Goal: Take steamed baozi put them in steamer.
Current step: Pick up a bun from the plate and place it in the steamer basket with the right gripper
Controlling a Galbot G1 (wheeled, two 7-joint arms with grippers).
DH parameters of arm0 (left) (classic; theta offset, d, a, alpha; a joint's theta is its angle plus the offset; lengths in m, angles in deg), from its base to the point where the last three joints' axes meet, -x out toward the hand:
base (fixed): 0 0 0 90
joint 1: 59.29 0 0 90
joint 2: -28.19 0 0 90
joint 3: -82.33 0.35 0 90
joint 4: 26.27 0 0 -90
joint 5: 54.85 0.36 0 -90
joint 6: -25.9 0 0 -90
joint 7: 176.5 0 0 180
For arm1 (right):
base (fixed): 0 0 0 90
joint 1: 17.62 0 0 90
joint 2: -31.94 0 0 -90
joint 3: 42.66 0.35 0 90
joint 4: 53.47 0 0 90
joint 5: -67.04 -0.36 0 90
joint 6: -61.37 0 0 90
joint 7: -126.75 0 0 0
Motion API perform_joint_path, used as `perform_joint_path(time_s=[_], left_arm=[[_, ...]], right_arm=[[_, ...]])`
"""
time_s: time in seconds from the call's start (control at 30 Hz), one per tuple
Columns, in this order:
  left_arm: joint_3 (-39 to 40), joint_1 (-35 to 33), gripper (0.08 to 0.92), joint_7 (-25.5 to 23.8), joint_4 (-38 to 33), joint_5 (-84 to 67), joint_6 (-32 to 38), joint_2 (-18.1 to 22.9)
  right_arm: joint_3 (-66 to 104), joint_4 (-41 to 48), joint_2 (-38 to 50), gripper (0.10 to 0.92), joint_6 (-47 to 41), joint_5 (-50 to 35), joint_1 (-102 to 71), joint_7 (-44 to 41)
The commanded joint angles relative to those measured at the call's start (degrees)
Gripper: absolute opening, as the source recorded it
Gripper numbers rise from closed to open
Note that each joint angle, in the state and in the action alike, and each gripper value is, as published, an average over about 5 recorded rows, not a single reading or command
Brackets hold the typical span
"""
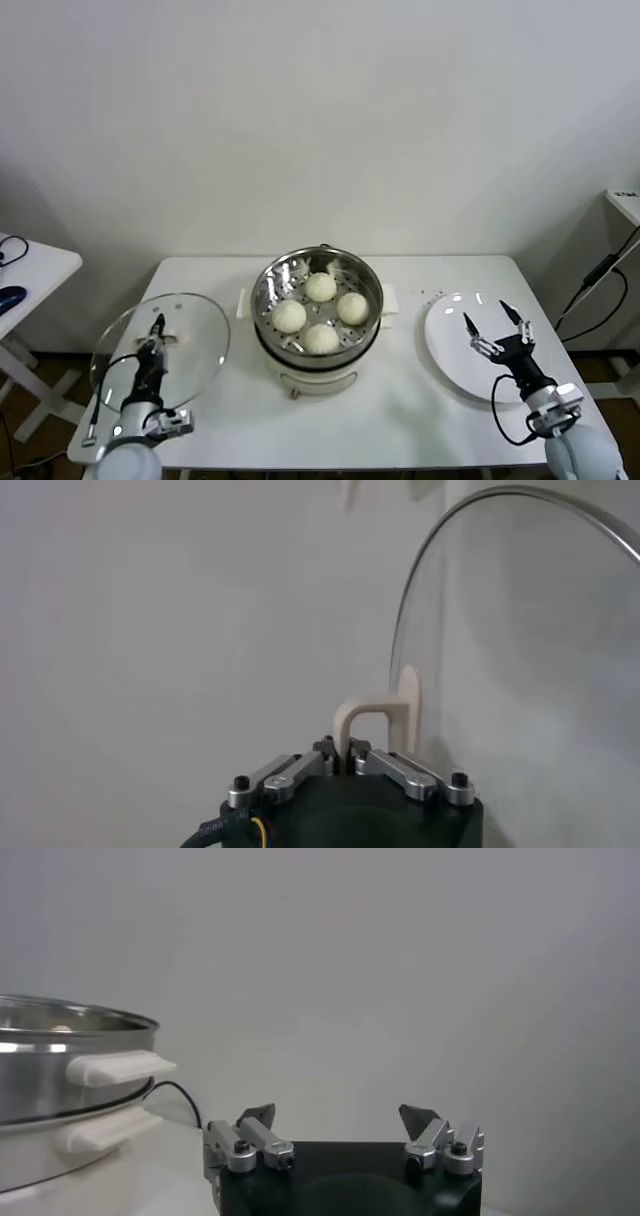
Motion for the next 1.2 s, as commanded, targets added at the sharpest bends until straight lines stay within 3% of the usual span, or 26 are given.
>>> perform_joint_path(time_s=[0.03,0.37,0.83,1.07,1.2], left_arm=[[1.67,-4.30,0.151,-4.61,-15.10,2.87,-7.90,2.18],[11.32,-1.42,0.151,-8.76,-19.95,3.74,-12.52,1.30],[32.15,11.47,0.151,-15.91,-15.17,7.78,-24.08,1.18],[36.75,15.48,0.151,-20.94,-12.16,10.49,-28.30,1.17],[37.44,17.47,0.151,-23.75,-10.46,12.91,-28.92,3.52]], right_arm=[[-2.43,2.42,2.98,0.823,-0.02,-0.57,3.13,0.77],[-2.98,3.33,2.38,0.823,0.05,0.38,3.59,0.57],[-1.27,3.73,-1.06,0.823,0.15,3.20,2.42,0.46],[-0.07,4.10,-2.43,0.823,0.28,4.13,2.16,0.37],[0.29,4.31,-3.09,0.823,0.34,4.51,2.26,0.16]])
